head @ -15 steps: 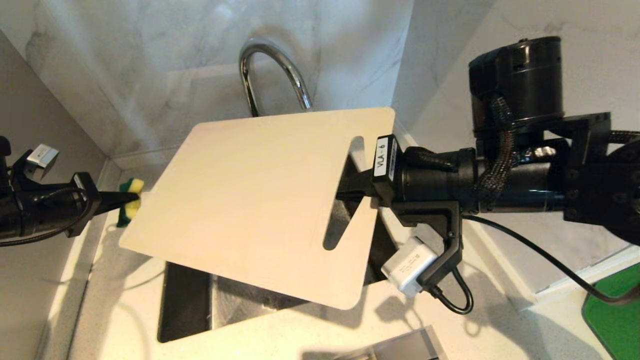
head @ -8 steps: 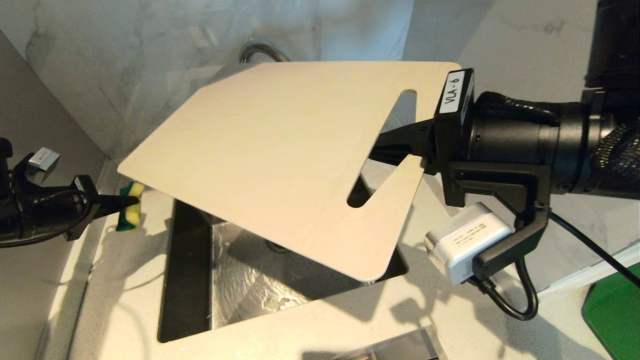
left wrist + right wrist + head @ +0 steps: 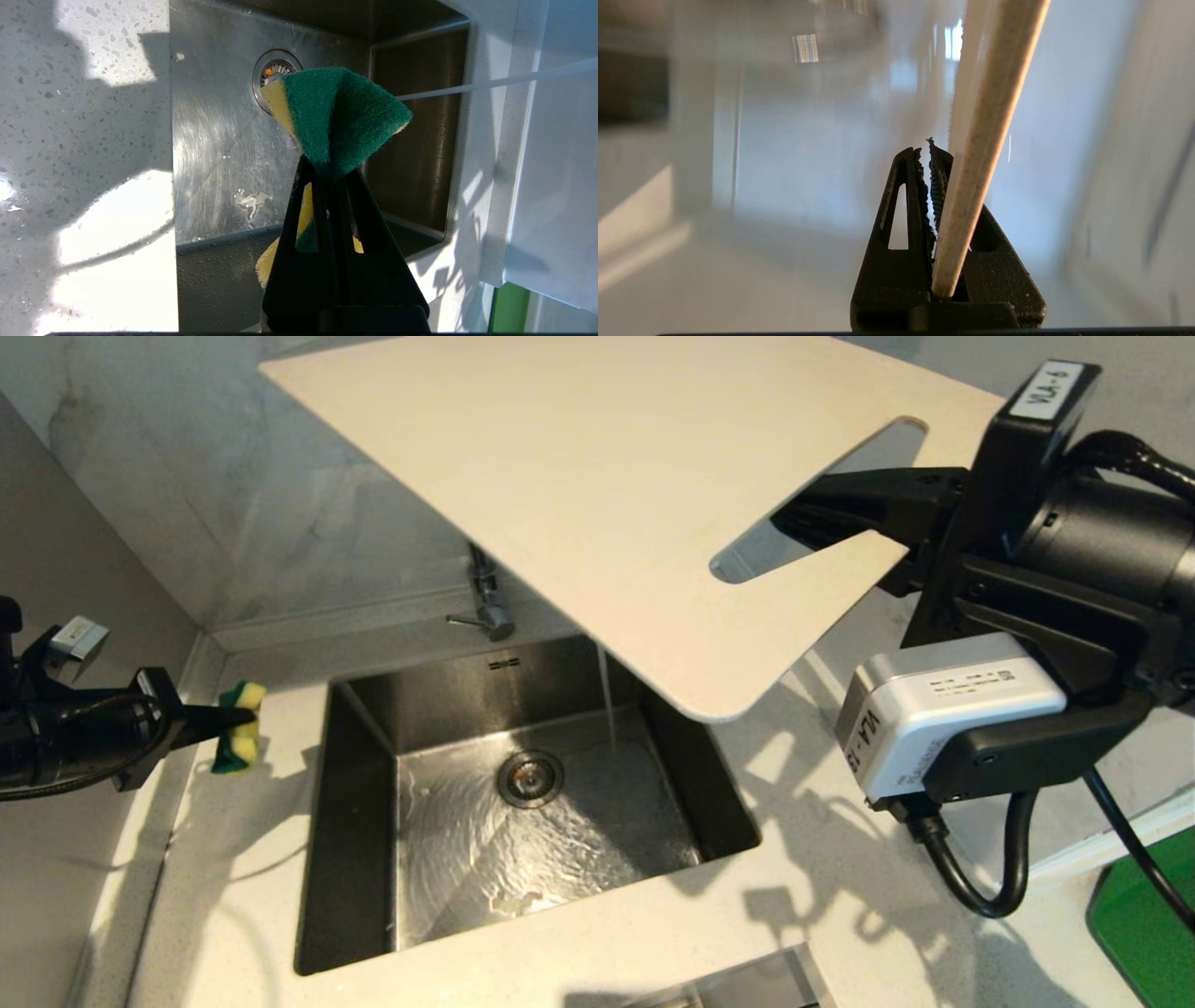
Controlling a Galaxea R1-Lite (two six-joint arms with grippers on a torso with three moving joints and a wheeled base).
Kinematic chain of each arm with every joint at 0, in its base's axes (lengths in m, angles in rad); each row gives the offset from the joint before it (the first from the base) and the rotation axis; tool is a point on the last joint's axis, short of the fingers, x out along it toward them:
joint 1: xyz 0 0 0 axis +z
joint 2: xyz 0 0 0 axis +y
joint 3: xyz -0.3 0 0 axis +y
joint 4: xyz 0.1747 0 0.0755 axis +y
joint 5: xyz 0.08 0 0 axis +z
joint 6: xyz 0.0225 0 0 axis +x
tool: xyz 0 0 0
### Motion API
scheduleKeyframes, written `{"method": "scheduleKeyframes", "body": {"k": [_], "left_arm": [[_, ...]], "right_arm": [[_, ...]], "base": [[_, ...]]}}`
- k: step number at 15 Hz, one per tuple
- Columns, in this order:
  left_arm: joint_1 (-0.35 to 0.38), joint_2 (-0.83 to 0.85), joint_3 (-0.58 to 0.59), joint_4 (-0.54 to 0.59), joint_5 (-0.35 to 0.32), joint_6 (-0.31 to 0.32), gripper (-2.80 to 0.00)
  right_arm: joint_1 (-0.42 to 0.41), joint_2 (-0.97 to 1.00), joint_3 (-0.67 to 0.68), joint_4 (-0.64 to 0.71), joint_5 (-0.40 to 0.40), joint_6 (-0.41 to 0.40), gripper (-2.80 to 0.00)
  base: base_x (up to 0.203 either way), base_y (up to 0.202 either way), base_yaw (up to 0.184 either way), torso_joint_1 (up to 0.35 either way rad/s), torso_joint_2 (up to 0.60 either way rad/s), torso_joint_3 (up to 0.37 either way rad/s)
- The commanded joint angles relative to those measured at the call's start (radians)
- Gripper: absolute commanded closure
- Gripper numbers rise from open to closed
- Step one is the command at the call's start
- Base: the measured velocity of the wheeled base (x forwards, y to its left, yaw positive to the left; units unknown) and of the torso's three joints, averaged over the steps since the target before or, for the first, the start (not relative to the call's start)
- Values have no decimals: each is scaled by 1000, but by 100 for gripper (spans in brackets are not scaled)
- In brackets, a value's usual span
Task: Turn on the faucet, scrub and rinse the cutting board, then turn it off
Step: Put down the cutting board
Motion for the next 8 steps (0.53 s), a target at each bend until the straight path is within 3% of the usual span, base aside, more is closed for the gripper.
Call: {"method": "scheduleKeyframes", "body": {"k": [1,2,4,8], "left_arm": [[3,-4,2,-1,1,-4,0],[5,-2,2,1,4,-4,0],[9,-2,0,0,3,-4,0],[9,5,2,-1,4,-4,0]], "right_arm": [[0,-115,153,-141,-179,29,0],[0,-158,210,-158,-264,41,0],[0,-196,295,-170,-360,92,0],[0,-233,478,-182,-445,201,0]], "base": [[0,0,0,0,0,0],[0,0,0,0,0,0],[0,0,0,0,0,0],[0,0,0,0,0,0]]}}
